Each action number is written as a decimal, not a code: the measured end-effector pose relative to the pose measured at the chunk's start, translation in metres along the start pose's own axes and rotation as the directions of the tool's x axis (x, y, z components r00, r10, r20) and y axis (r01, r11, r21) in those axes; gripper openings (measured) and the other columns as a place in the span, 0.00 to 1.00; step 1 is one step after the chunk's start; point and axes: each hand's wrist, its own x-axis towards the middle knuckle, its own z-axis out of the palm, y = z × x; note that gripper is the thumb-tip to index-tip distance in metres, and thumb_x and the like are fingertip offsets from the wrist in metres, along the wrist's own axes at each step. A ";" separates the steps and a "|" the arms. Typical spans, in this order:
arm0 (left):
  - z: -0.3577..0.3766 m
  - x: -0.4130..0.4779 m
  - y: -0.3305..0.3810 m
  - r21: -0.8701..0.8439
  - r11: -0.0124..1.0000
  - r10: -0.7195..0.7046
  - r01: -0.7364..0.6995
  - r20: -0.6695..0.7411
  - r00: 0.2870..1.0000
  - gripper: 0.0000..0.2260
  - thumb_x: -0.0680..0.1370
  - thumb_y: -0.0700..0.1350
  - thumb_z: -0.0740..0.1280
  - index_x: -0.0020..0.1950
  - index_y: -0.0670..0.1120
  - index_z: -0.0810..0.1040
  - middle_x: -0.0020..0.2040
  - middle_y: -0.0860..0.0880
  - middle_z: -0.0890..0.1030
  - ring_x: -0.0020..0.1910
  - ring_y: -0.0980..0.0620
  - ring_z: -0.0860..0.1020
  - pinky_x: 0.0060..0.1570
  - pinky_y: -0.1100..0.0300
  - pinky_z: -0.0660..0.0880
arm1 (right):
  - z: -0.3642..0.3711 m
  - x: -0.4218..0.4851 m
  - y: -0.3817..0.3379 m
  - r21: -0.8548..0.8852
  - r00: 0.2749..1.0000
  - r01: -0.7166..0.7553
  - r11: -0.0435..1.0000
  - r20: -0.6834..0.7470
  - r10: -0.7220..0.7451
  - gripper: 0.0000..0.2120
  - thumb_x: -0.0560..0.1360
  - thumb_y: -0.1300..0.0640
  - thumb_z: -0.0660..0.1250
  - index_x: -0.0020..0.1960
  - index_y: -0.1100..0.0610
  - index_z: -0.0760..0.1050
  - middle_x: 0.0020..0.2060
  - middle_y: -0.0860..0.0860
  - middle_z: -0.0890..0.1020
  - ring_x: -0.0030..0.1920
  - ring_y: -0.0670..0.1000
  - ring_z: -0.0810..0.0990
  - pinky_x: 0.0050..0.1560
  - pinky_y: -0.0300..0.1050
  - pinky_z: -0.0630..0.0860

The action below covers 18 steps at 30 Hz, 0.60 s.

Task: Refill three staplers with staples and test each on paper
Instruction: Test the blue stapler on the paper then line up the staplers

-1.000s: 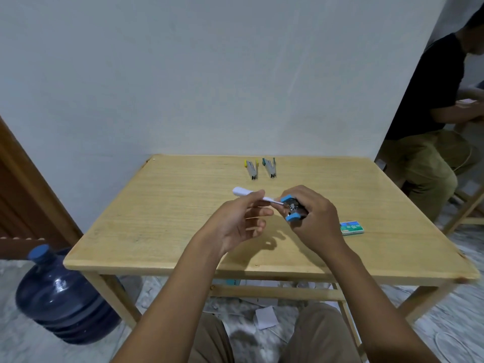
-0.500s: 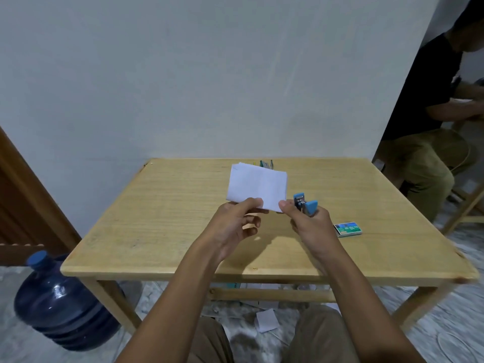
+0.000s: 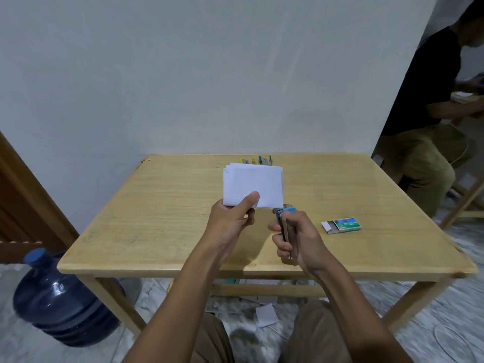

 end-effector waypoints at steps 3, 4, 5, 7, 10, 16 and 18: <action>-0.001 -0.002 -0.003 0.020 1.000 0.012 -0.012 0.009 1.000 0.10 0.71 0.49 0.76 0.46 0.45 0.83 0.36 0.48 0.77 0.33 0.52 0.73 0.36 0.60 0.75 | 0.001 0.002 0.000 0.006 0.999 0.043 0.999 0.020 -0.043 0.14 0.73 0.45 0.57 0.48 0.56 0.63 0.34 0.47 0.74 0.22 0.45 0.62 0.24 0.37 0.63; 0.000 -0.002 -0.004 0.021 1.000 0.013 -0.013 0.012 1.000 0.10 0.70 0.49 0.76 0.47 0.44 0.83 0.37 0.48 0.77 0.33 0.52 0.72 0.36 0.59 0.75 | 0.002 0.002 -0.001 0.009 0.998 0.050 0.999 0.023 -0.050 0.15 0.73 0.45 0.57 0.49 0.56 0.63 0.34 0.47 0.73 0.22 0.45 0.62 0.24 0.38 0.63; 0.000 -0.003 -0.005 0.020 1.000 0.013 -0.014 0.015 1.000 0.11 0.70 0.49 0.76 0.47 0.44 0.83 0.37 0.48 0.77 0.34 0.52 0.72 0.36 0.59 0.75 | 0.003 0.002 -0.001 0.015 0.998 0.057 0.998 0.024 -0.057 0.16 0.73 0.44 0.57 0.51 0.57 0.63 0.35 0.47 0.73 0.22 0.45 0.61 0.24 0.38 0.62; 0.000 -0.004 -0.006 0.013 1.000 0.012 -0.012 0.015 1.000 0.12 0.70 0.49 0.76 0.48 0.44 0.83 0.38 0.47 0.77 0.34 0.51 0.72 0.36 0.59 0.75 | 0.005 0.003 -0.001 0.013 0.997 0.073 0.997 0.020 -0.074 0.17 0.74 0.44 0.57 0.52 0.57 0.63 0.36 0.48 0.72 0.23 0.45 0.61 0.25 0.39 0.59; 0.001 -0.005 -0.007 0.001 1.000 0.012 -0.012 0.017 1.000 0.12 0.71 0.49 0.76 0.49 0.44 0.83 0.39 0.47 0.78 0.34 0.51 0.72 0.36 0.59 0.75 | 0.006 0.003 -0.001 -0.034 0.994 0.113 0.993 0.006 -0.113 0.16 0.75 0.44 0.57 0.51 0.57 0.65 0.36 0.48 0.72 0.23 0.45 0.60 0.26 0.40 0.57; 0.003 -0.006 -0.007 0.015 1.000 0.023 -0.024 0.025 0.999 0.12 0.71 0.49 0.75 0.49 0.44 0.83 0.40 0.47 0.79 0.36 0.51 0.72 0.37 0.59 0.74 | 0.005 0.003 0.001 -0.194 0.965 0.230 0.954 -0.081 -0.249 0.16 0.74 0.39 0.62 0.45 0.53 0.73 0.38 0.49 0.77 0.23 0.47 0.65 0.27 0.42 0.65; 0.004 -0.007 -0.006 0.014 1.000 0.023 -0.023 0.035 0.999 0.12 0.72 0.49 0.75 0.50 0.43 0.83 0.41 0.47 0.79 0.36 0.50 0.72 0.37 0.58 0.74 | 0.006 0.002 0.001 -0.260 0.958 0.228 0.938 -0.113 -0.264 0.17 0.74 0.37 0.62 0.43 0.50 0.74 0.38 0.53 0.77 0.25 0.49 0.66 0.30 0.47 0.64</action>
